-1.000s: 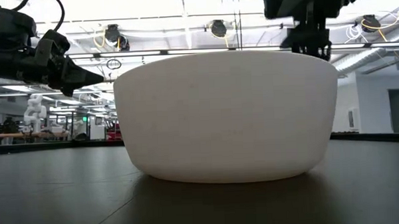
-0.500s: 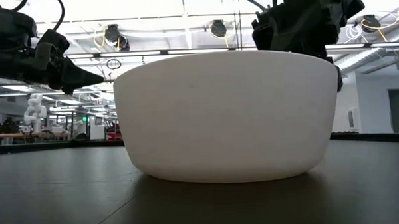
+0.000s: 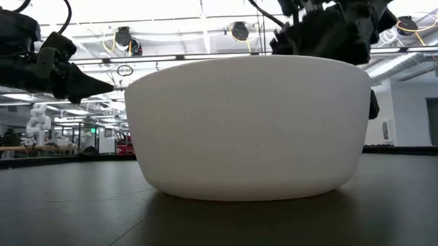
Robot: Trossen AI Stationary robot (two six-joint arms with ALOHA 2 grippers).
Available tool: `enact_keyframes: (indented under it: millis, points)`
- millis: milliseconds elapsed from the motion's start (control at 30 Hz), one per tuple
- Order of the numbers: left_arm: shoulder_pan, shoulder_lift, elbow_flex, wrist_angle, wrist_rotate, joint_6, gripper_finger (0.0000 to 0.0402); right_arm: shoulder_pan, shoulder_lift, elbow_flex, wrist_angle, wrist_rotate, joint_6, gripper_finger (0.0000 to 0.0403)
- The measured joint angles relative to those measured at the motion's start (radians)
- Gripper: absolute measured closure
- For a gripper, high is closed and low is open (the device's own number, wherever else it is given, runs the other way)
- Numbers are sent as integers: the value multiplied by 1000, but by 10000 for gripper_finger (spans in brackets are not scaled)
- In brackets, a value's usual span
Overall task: Nest bowls inside each other
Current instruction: Stack the white bowl on top of the stacked white bowl
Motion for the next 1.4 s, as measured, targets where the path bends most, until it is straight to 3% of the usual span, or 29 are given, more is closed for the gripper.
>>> enact_keyframes:
  millis: [400,967,1100,1300,1400]
  points:
    - [0,0,0,-1,6,21,398,1,99,46,6,-75,-1,228]
    - [0,0,0,-7,12,44,398,6,147,97,-33,-78,-84,236]
    - [0,0,0,-7,13,47,398,6,146,97,-69,-78,-100,277]
    - [0,0,0,-7,14,58,398,6,147,97,-92,-78,-152,382]
    - [0,0,0,-7,14,60,398,6,142,97,-89,-77,-190,395]
